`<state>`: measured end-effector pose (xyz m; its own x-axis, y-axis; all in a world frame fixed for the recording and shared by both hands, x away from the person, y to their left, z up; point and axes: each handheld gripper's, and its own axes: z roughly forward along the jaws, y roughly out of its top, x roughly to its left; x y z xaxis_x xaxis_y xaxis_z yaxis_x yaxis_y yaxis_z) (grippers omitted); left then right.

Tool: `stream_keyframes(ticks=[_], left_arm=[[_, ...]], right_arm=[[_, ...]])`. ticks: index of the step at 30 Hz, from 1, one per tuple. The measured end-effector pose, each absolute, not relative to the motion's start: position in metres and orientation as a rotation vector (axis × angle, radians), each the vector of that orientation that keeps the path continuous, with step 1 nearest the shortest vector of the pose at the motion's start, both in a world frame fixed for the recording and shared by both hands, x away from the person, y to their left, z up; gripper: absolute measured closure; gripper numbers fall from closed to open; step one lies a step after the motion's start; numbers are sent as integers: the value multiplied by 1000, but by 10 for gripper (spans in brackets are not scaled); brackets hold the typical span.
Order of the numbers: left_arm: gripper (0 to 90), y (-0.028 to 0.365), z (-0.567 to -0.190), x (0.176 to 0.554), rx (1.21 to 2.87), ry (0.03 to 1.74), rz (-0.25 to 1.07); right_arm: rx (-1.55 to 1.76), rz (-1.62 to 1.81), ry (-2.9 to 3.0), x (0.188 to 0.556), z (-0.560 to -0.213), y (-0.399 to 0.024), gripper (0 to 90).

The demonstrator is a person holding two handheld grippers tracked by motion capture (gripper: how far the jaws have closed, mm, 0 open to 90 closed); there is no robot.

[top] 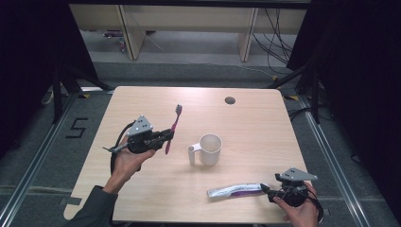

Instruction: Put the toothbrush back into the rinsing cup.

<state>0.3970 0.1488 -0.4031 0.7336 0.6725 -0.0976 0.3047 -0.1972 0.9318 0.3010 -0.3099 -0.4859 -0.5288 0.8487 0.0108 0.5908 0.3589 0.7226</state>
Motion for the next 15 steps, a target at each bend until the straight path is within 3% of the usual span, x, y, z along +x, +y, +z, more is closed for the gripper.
stream_keyframes(ticks=[15], left_arm=[[835,125,-395,402,1705,726,408]], right_arm=[[1263,972,2261,301,-486,-310,299]])
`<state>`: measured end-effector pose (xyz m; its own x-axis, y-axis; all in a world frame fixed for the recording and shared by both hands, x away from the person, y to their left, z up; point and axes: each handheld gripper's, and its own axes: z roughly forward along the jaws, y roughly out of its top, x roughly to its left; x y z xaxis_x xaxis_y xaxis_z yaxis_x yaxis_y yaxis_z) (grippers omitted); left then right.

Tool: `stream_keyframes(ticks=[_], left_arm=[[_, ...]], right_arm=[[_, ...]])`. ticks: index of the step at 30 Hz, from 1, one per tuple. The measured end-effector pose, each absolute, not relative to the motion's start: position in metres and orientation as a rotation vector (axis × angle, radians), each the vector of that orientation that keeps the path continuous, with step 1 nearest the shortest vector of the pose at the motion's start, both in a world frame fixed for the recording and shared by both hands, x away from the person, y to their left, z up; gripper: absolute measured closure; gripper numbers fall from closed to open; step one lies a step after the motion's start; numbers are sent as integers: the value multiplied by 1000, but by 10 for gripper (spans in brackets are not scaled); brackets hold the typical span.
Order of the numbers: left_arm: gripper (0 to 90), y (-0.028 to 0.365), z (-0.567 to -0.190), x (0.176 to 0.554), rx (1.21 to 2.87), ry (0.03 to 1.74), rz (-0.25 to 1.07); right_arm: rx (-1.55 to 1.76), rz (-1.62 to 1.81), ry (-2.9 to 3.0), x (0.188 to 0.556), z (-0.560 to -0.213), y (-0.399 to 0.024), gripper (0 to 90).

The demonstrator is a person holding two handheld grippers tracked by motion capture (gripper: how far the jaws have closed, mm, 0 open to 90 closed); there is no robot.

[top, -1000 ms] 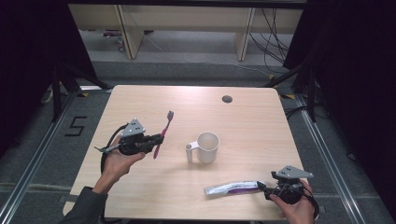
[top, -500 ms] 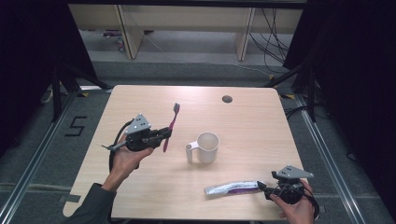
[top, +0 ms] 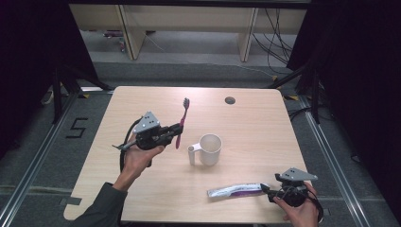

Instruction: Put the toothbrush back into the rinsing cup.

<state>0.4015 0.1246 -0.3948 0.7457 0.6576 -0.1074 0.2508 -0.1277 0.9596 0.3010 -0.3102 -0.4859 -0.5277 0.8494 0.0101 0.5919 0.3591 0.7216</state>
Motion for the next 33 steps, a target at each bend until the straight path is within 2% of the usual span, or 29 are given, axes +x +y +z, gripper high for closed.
stream_keyframes(ticks=[15,33], left_arm=[[834,101,-400,403,1680,684,377],[834,89,-420,406,1695,677,407]], right_arm=[[1238,970,2256,302,-487,-311,299],[1220,970,2252,302,-487,-312,299]])
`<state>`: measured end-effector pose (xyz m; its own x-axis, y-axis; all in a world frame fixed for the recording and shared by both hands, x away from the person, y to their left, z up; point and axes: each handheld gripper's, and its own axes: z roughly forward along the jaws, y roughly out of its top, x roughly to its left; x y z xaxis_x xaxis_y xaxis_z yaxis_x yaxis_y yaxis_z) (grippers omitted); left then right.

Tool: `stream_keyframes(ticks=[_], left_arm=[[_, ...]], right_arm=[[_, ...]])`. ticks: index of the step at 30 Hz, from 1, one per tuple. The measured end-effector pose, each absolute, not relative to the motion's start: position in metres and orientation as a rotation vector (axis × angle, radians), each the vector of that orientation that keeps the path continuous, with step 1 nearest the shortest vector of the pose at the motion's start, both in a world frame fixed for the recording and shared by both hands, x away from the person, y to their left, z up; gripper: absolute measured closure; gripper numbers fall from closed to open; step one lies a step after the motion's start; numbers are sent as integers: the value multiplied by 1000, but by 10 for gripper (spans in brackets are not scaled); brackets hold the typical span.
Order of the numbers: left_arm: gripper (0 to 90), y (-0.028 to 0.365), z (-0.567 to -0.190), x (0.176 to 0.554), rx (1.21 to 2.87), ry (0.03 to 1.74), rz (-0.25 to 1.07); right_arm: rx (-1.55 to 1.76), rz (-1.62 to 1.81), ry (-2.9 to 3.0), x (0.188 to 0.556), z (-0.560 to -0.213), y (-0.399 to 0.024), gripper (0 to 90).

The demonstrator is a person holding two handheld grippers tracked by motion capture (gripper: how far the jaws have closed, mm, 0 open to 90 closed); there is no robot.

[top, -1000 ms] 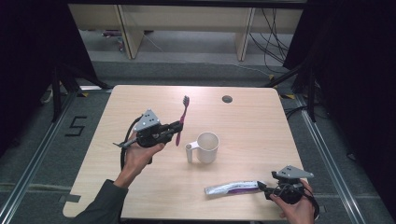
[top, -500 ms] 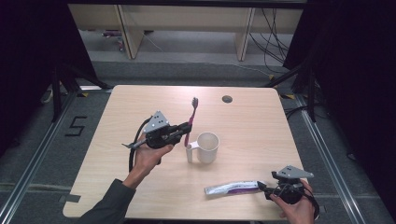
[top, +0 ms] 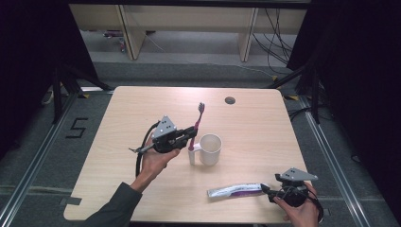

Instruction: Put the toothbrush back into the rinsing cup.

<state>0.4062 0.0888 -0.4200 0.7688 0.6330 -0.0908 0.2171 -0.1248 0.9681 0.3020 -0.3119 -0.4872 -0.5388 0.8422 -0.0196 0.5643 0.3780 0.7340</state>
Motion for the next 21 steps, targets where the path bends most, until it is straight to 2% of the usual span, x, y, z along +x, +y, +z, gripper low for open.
stream_keyframes(ticks=[21], left_arm=[[831,94,-444,398,1711,674,412]], right_arm=[[1286,975,2264,300,-486,-309,299]])
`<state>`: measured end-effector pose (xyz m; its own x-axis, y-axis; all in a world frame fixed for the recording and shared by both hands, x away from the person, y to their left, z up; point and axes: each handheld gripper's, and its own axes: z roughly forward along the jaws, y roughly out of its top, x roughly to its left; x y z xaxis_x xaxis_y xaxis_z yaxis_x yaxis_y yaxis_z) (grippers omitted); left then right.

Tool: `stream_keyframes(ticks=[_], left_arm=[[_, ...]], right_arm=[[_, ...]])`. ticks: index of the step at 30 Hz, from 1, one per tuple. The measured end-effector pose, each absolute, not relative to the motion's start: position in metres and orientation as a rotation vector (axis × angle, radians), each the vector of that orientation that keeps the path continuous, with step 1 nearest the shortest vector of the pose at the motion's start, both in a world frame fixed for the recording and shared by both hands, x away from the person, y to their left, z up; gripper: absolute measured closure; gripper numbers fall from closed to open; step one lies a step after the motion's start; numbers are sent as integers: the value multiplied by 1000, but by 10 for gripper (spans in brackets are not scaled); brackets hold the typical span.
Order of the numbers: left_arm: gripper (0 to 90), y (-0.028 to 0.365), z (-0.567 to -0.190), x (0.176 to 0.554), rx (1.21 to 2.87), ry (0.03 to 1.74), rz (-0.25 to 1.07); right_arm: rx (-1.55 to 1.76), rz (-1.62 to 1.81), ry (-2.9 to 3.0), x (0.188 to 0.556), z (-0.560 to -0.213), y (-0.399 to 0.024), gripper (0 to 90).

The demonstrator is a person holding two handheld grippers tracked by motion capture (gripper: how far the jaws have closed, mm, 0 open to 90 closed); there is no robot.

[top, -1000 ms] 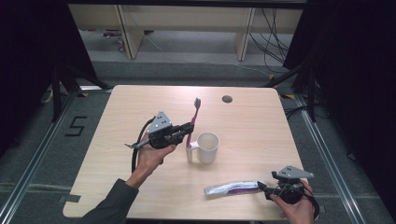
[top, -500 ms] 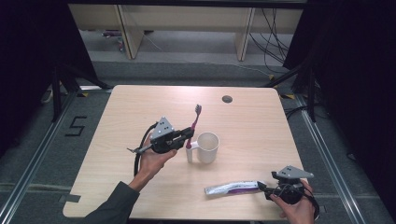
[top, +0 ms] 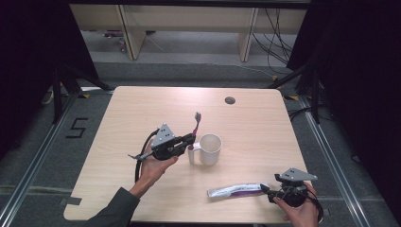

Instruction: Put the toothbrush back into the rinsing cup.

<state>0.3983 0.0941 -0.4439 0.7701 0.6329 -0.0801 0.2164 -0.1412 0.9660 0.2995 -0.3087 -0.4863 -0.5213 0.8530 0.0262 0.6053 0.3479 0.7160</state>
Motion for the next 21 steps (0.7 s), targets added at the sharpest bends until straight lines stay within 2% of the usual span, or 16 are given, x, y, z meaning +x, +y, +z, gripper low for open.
stream_keyframes(ticks=[21], left_arm=[[817,95,-461,394,1789,662,400]], right_arm=[[1235,971,2268,302,-487,-310,299]])
